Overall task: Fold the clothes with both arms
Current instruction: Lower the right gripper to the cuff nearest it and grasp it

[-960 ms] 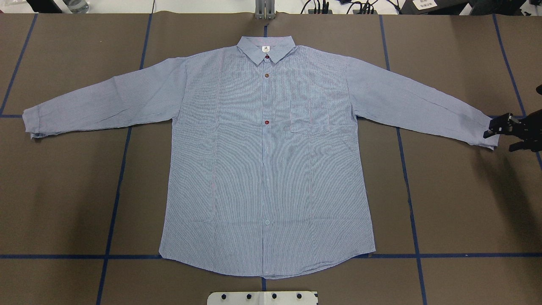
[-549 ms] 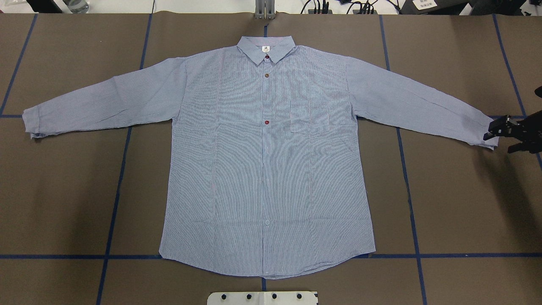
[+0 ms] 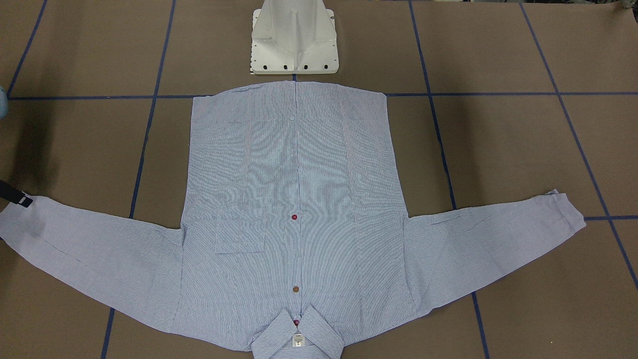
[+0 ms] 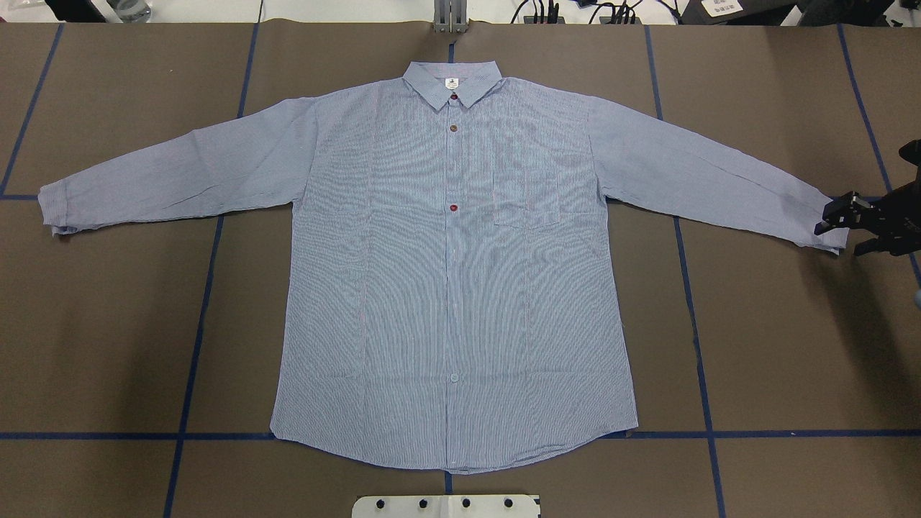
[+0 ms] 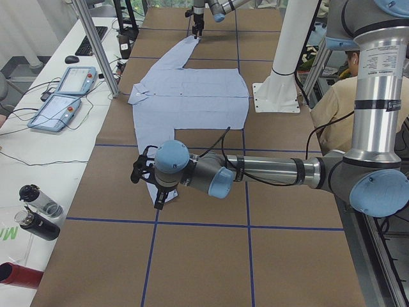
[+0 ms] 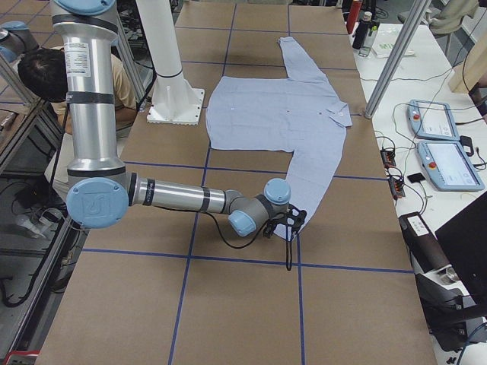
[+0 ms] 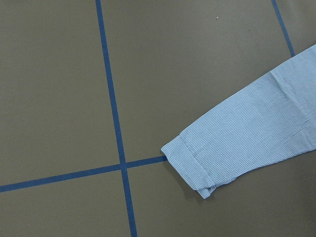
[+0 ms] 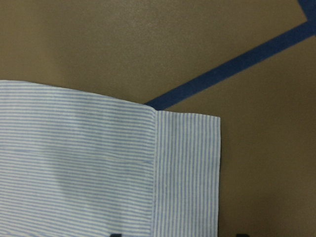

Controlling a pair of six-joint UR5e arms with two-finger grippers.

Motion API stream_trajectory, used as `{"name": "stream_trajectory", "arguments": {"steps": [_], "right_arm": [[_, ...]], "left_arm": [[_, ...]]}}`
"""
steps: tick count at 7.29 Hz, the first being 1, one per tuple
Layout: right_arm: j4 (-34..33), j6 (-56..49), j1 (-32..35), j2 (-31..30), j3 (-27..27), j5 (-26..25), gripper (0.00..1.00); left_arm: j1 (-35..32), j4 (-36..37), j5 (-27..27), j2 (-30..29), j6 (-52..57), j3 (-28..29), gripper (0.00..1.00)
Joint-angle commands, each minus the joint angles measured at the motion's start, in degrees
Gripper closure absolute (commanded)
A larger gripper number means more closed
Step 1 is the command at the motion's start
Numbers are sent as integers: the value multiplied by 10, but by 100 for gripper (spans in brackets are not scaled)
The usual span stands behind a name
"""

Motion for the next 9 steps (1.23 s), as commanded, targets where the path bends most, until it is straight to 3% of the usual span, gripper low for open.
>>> {"name": "stream_trajectory", "arguments": {"steps": [1, 2, 3, 4, 6, 9], "right_arm": [[0, 0, -2, 4, -7, 0, 18], [0, 0, -3, 4, -7, 1, 19], [0, 2, -3, 4, -7, 1, 31], [1, 14, -3, 4, -7, 1, 57], [2, 21, -3, 4, -3, 2, 93], [2, 22, -3, 4, 7, 2, 100]], "left_arm": [[0, 0, 0, 0, -1, -2, 0], [0, 0, 0, 0, -2, -3, 0], [0, 0, 0, 0, -2, -4, 0], [0, 0, 0, 0, -2, -4, 0], [0, 0, 0, 0, -3, -4, 0], [0, 0, 0, 0, -3, -4, 0]]}}
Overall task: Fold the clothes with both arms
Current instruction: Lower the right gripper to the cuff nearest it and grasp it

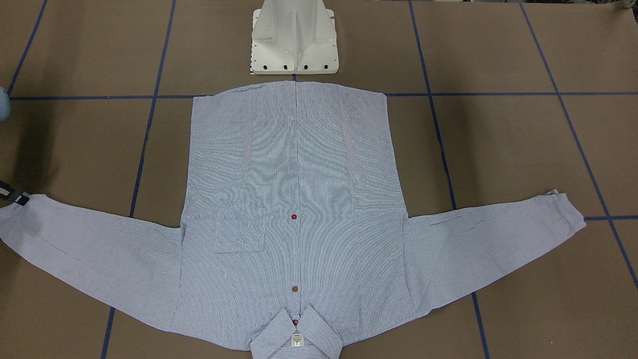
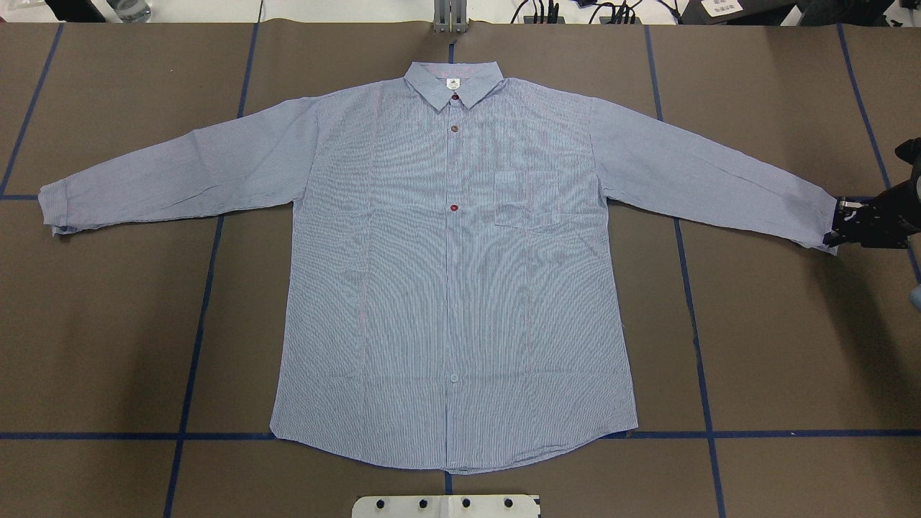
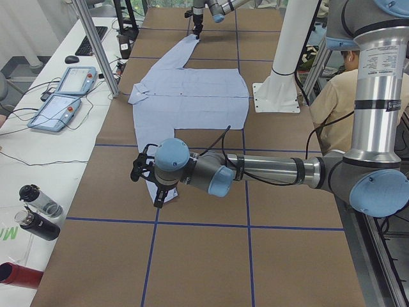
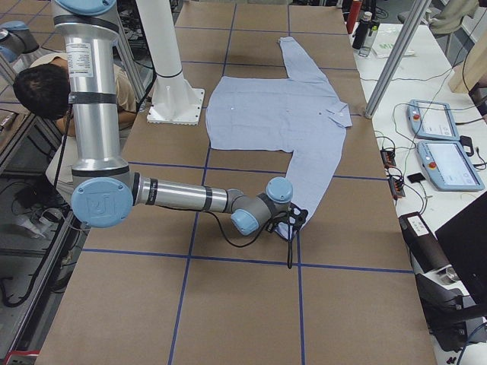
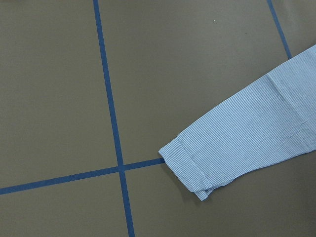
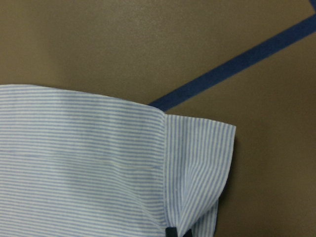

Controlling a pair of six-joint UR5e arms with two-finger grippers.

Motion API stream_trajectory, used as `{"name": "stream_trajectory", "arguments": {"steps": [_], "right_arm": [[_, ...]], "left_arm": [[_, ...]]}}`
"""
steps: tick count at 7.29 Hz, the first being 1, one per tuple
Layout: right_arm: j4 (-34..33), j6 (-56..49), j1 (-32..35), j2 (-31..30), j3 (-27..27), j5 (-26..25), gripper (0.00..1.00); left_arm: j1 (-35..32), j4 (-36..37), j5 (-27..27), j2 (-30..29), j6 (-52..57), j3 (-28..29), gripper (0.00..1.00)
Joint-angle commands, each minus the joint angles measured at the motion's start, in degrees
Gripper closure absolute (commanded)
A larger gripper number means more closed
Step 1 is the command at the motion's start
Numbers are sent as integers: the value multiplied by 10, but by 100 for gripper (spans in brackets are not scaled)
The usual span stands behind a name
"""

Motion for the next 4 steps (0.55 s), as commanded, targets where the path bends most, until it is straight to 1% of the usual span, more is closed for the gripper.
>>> {"name": "stream_trajectory", "arguments": {"steps": [1, 2, 3, 4], "right_arm": [[0, 1, 0, 0, 9, 0, 100], [0, 1, 0, 1, 12, 0, 100], [0, 2, 1, 2, 27, -1, 100], [-1, 2, 1, 4, 43, -16, 100]], "left_arm": [[0, 0, 0, -1, 0, 0, 0], [0, 0, 0, -1, 0, 0, 0], [0, 0, 0, -1, 0, 0, 0], [0, 0, -1, -1, 0, 0, 0]]}}
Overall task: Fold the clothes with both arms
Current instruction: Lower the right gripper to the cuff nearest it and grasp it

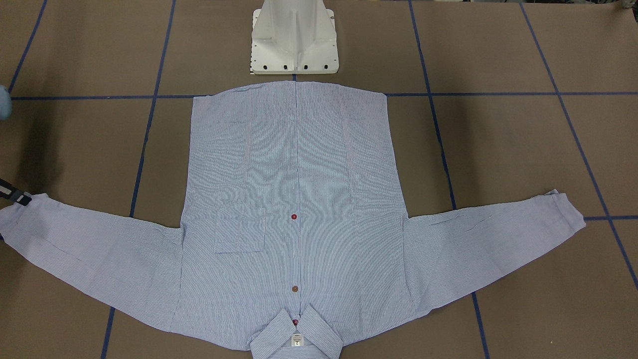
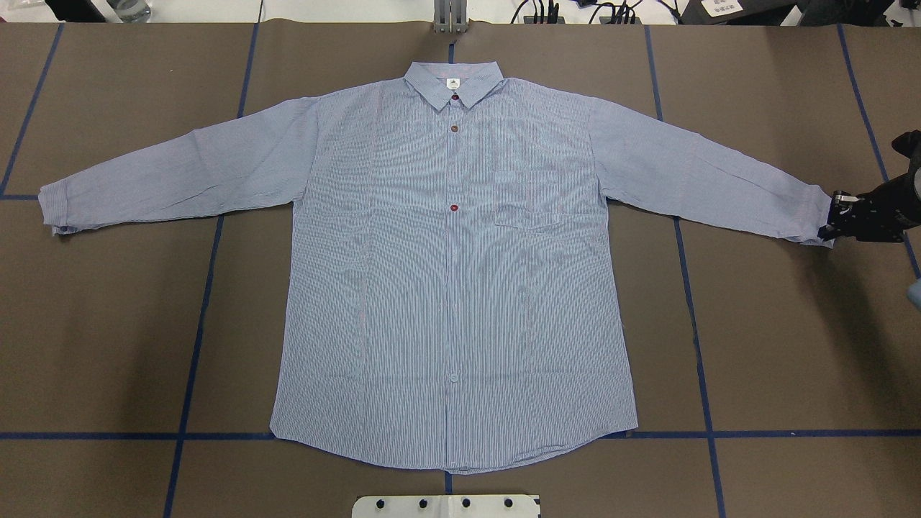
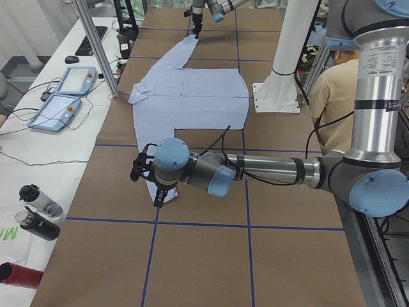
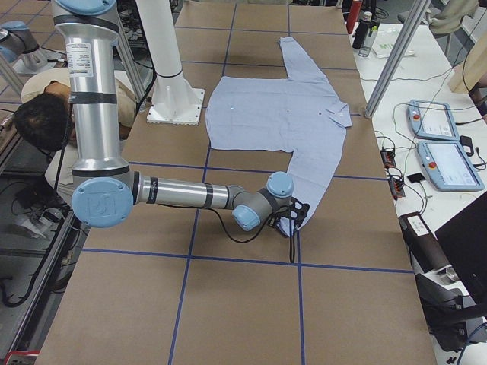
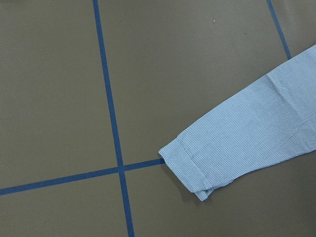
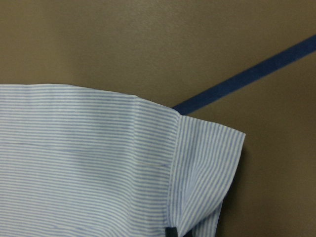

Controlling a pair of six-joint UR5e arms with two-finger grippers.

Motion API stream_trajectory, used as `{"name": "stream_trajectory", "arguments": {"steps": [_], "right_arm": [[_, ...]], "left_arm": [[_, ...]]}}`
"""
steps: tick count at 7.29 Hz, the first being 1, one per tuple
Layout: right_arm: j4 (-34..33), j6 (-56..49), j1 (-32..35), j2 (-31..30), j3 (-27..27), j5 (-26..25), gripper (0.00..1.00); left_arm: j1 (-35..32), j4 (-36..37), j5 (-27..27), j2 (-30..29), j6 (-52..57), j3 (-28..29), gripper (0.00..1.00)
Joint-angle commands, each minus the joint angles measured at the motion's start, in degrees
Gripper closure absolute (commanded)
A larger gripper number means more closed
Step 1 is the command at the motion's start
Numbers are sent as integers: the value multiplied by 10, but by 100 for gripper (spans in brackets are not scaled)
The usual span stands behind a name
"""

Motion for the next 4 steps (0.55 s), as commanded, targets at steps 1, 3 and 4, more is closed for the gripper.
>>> {"name": "stream_trajectory", "arguments": {"steps": [1, 3, 4], "right_arm": [[-2, 0, 0, 10, 41, -39, 100], [-10, 0, 0, 45, 50, -44, 100], [-21, 1, -3, 79, 50, -43, 100]], "left_arm": [[0, 0, -1, 0, -1, 0, 0], [0, 0, -1, 0, 0, 0, 0], [0, 0, -1, 0, -1, 0, 0]]}}
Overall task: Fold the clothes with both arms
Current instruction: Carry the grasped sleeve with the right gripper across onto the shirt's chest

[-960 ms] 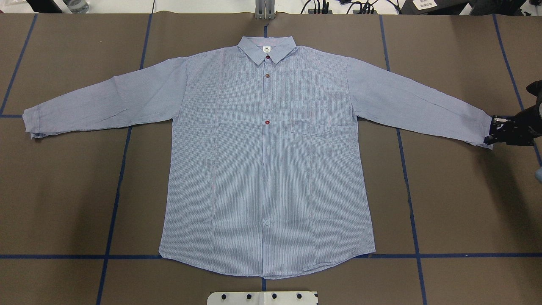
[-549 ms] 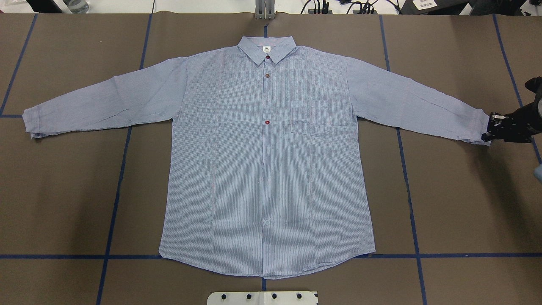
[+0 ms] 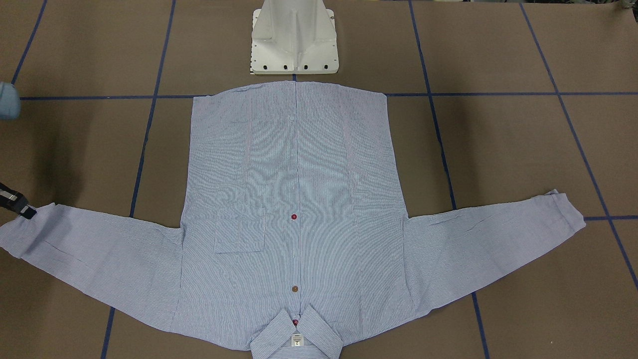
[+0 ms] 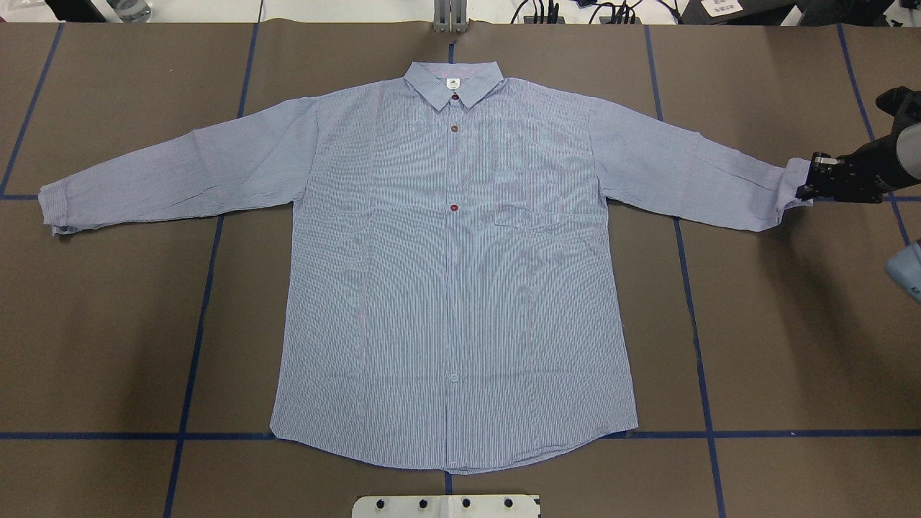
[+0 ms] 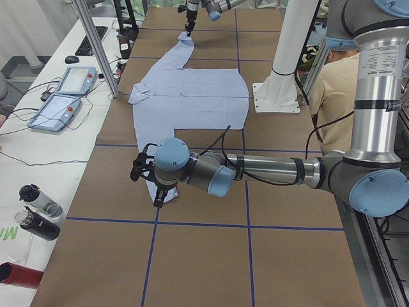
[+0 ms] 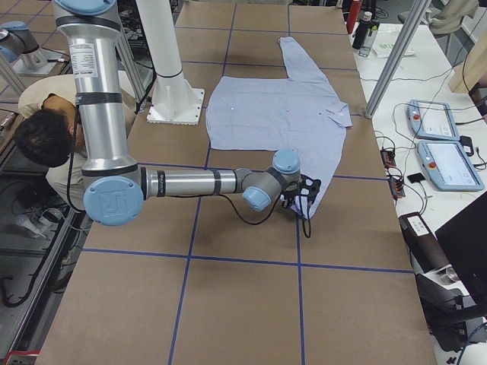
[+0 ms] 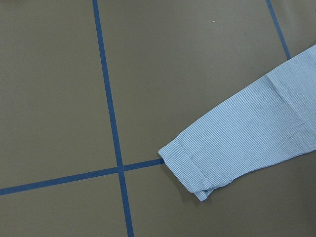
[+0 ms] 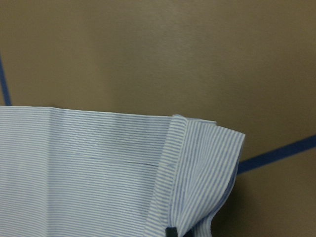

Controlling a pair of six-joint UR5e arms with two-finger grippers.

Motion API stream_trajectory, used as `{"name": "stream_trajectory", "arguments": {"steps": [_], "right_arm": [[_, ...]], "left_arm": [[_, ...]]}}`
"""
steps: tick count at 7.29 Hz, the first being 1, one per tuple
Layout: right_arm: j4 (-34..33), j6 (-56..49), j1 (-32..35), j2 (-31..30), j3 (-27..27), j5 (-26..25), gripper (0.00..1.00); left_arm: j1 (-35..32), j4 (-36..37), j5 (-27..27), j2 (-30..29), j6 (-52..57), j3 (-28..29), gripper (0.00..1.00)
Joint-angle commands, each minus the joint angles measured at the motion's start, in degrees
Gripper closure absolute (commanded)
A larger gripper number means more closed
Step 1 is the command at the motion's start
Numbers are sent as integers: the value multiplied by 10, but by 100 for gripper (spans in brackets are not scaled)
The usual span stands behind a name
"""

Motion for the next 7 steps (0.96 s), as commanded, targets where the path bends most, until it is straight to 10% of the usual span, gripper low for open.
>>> {"name": "stream_trajectory", "arguments": {"steps": [1, 7], "right_arm": [[-71, 2, -10, 87, 15, 0, 100], [-226, 119, -172, 383, -36, -118, 100]], "left_arm": [[0, 0, 0, 0, 0, 0, 0], [-1, 0, 0, -4, 0, -3, 0]]}}
